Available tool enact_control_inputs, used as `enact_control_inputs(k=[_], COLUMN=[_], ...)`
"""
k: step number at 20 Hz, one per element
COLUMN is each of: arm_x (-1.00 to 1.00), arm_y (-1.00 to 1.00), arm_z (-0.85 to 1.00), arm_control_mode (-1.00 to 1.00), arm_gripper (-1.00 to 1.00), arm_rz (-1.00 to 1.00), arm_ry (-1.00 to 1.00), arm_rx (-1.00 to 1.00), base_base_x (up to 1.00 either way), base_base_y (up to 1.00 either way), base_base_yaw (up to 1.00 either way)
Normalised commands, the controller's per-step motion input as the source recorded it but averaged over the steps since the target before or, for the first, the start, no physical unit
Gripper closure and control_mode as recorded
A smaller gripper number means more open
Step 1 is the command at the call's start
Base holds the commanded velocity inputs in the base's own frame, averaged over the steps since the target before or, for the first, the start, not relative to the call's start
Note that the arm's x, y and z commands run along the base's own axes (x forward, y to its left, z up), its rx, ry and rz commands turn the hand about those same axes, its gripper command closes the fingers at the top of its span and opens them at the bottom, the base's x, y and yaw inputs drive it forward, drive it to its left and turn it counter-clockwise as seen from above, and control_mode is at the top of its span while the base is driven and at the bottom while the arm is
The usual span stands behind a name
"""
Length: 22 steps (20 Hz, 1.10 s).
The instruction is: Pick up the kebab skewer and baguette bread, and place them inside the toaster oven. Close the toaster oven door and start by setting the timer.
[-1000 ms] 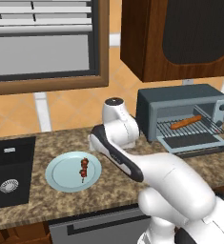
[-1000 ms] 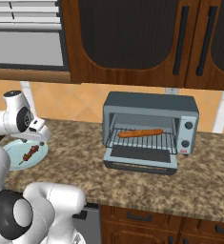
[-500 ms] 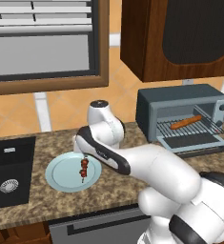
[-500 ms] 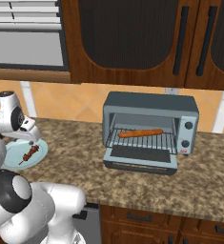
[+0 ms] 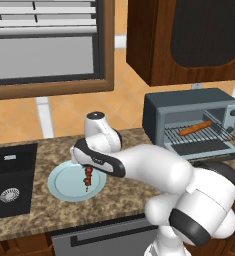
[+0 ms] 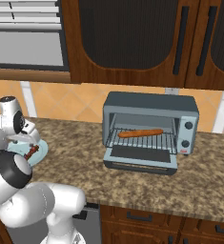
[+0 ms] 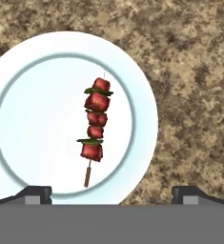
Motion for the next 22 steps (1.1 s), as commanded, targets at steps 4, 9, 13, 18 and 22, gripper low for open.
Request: enact_control_inputs(k=[4, 9, 13, 18, 22], arm_x=[0.22, 0.21, 0.23, 0.12, 0.02], arm_y=[0.13, 0.09, 0.13, 0.04, 0.01], arm_z=[-0.36, -0.39, -0.35, -0.32, -0.31], arm_control_mode=[-1.00, -1.00, -1.00, -1.00, -1.00], arm_gripper=[-1.00, -1.00, -1.00, -1.00, -1.00], arm_rz=[0.00, 0.00, 0.00, 0.02, 0.02], arm_ry=[0.00, 0.00, 0.00, 0.00, 0.00], arm_rx=[0.00, 0.00, 0.00, 0.00, 0.00], base_base_x=[0.00, 0.00, 0.00, 0.00, 0.00], base_base_y=[0.00, 0.00, 0.00, 0.00, 0.00], base_base_yaw=[0.00, 0.00, 0.00, 0.00, 0.00])
